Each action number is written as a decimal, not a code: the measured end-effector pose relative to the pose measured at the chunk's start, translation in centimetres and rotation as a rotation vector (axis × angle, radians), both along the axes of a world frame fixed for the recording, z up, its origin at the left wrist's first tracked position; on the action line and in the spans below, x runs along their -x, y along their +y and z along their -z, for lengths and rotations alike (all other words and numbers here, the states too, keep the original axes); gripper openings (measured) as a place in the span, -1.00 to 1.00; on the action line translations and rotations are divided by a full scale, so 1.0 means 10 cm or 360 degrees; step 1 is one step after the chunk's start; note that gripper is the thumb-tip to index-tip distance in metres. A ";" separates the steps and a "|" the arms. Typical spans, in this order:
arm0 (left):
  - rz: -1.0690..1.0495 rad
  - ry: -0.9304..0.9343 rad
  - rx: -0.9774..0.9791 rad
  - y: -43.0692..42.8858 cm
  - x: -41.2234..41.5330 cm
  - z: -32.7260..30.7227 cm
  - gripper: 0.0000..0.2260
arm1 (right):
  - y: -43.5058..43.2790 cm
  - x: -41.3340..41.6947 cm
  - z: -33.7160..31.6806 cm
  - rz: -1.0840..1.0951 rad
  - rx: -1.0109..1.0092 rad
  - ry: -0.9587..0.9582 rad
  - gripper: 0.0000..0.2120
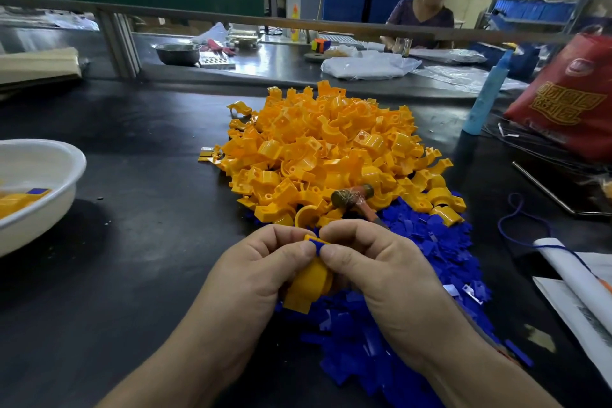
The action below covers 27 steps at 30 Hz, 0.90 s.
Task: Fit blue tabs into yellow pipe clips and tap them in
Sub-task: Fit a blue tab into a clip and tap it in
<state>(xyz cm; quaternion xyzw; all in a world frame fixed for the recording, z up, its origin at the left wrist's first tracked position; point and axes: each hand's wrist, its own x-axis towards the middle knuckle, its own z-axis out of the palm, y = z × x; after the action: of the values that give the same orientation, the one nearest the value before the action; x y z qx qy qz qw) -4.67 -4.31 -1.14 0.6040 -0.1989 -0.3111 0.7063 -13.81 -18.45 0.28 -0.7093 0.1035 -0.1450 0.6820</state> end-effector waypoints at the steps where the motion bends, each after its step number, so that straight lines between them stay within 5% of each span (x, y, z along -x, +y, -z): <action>1: 0.0006 0.0000 0.0000 0.00 0.00 0.00 -0.79 | -0.01 0.00 0.00 -0.0003 -0.0010 -0.0001 -0.77; 21: -0.0060 -0.0132 -0.0058 0.00 0.02 -0.02 -0.76 | 0.10 0.03 -0.02 0.0057 0.0357 -0.0134 -0.82; 27: -0.0055 -0.0143 -0.0047 0.00 0.04 -0.03 -0.71 | 0.10 0.05 -0.04 0.0071 0.0167 -0.0132 -0.83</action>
<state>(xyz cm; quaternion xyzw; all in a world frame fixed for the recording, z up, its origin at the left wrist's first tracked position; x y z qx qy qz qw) -5.08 -4.36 -0.87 0.6311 -0.2153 -0.2744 0.6929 -14.27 -17.45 0.73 -0.7351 0.0830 -0.1947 0.6441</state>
